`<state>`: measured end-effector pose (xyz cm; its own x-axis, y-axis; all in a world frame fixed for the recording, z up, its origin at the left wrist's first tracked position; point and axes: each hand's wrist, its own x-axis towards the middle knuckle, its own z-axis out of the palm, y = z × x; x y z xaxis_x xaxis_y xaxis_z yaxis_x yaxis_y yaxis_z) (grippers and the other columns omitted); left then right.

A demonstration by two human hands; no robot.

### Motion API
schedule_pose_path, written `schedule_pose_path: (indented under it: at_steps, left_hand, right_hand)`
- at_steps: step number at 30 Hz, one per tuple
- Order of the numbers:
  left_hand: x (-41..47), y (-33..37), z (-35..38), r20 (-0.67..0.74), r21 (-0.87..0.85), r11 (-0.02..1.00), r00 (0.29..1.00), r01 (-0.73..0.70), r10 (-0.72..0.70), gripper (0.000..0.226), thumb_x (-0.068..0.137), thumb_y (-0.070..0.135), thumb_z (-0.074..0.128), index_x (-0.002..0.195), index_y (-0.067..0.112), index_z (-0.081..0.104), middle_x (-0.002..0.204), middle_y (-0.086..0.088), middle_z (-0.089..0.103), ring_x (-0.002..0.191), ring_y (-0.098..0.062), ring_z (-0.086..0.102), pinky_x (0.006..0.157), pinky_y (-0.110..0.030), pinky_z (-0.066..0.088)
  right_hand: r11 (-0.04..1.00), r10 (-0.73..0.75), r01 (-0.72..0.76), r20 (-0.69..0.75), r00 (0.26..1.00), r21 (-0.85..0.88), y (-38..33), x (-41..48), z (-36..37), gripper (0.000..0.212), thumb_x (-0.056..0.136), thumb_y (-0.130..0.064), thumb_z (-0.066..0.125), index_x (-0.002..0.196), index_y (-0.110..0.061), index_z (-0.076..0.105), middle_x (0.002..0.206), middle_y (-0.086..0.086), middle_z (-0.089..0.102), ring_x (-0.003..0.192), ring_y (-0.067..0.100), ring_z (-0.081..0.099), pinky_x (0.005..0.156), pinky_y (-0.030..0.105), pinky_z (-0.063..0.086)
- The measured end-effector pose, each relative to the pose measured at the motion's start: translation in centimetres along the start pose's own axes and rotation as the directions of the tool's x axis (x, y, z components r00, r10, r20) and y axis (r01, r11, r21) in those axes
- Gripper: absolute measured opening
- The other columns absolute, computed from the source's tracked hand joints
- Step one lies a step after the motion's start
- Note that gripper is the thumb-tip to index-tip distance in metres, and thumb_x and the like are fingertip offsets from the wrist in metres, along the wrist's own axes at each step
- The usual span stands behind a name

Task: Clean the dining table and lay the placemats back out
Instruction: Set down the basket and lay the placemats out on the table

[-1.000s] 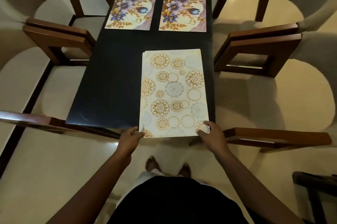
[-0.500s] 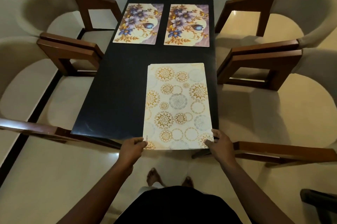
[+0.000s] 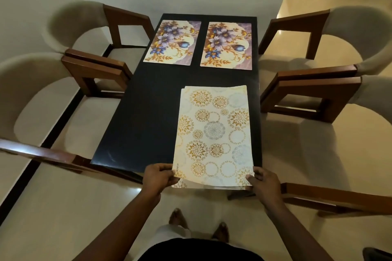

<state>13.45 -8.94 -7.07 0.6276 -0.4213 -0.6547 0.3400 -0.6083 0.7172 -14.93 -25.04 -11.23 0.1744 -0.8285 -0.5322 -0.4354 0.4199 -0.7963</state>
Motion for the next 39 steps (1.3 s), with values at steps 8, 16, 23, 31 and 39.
schedule_pose_path:
  at_steps: [8, 16, 23, 31, 39]
  left_hand:
    - [3.0, 2.2, -7.6, -0.095, -0.014, 0.996, 0.992, -0.089, 0.087, 0.016, 0.098, -0.003, 0.067, 0.106, 0.007, 0.076, 0.090, -0.012, 0.082, 0.081, -0.030, 0.081, 0.082, -0.052, 0.066]
    - [10.4, 3.8, -17.8, -0.182, -0.073, 0.992, 0.979, -0.106, 0.092, 0.017, 0.094, -0.011, 0.067, 0.094, 0.002, 0.077, 0.087, -0.015, 0.081, 0.083, -0.031, 0.079, 0.068, -0.033, 0.065]
    - [16.9, 4.0, -23.6, -0.197, -0.050, 0.994, 0.977, -0.092, 0.081, 0.018, 0.091, -0.013, 0.068, 0.092, 0.002, 0.078, 0.086, -0.015, 0.080, 0.083, -0.033, 0.079, 0.064, -0.034, 0.065]
    - [20.5, 3.7, -25.3, -0.162, -0.077, 0.997, 0.987, -0.010, -0.002, 0.013, 0.090, -0.013, 0.071, 0.093, -0.001, 0.076, 0.093, -0.021, 0.078, 0.087, -0.037, 0.078, 0.057, -0.029, 0.064]
    - [21.6, 2.9, -25.8, -0.137, -0.121, 0.992, 0.989, 0.035, -0.052, 0.007, 0.090, -0.013, 0.072, 0.093, -0.006, 0.074, 0.091, -0.024, 0.077, 0.086, -0.039, 0.077, 0.057, -0.029, 0.064]
  right_hand:
    - [0.973, -0.037, 0.037, -0.004, 0.999, 0.227, -2.5, -0.6, 6.0, 0.039, 0.094, 0.005, 0.072, 0.133, 0.005, 0.064, 0.114, 0.017, 0.075, 0.091, 0.026, 0.076, 0.066, 0.034, 0.065]
    - [0.929, 0.027, -0.052, 0.075, 0.997, 0.367, -7.0, -0.2, 17.9, 0.039, 0.092, 0.006, 0.074, 0.129, 0.004, 0.063, 0.120, 0.025, 0.066, 0.094, 0.033, 0.072, 0.064, 0.033, 0.064]
    - [0.918, 0.132, -0.162, 0.107, 0.985, 0.362, -8.8, 0.8, 25.9, 0.049, 0.091, 0.008, 0.074, 0.137, 0.007, 0.058, 0.123, 0.021, 0.061, 0.088, 0.032, 0.071, 0.067, 0.038, 0.065]
    - [0.934, 0.204, -0.221, 0.089, 0.975, 0.282, -9.0, 1.4, 28.5, 0.044, 0.092, 0.002, 0.076, 0.133, 0.002, 0.061, 0.123, 0.015, 0.059, 0.081, 0.036, 0.073, 0.074, 0.042, 0.065]
    - [0.955, 0.193, -0.195, 0.029, 0.981, 0.223, -8.4, 1.7, 28.1, 0.015, 0.089, 0.005, 0.077, 0.102, 0.000, 0.072, 0.099, 0.025, 0.067, 0.071, 0.037, 0.071, 0.073, 0.045, 0.065]
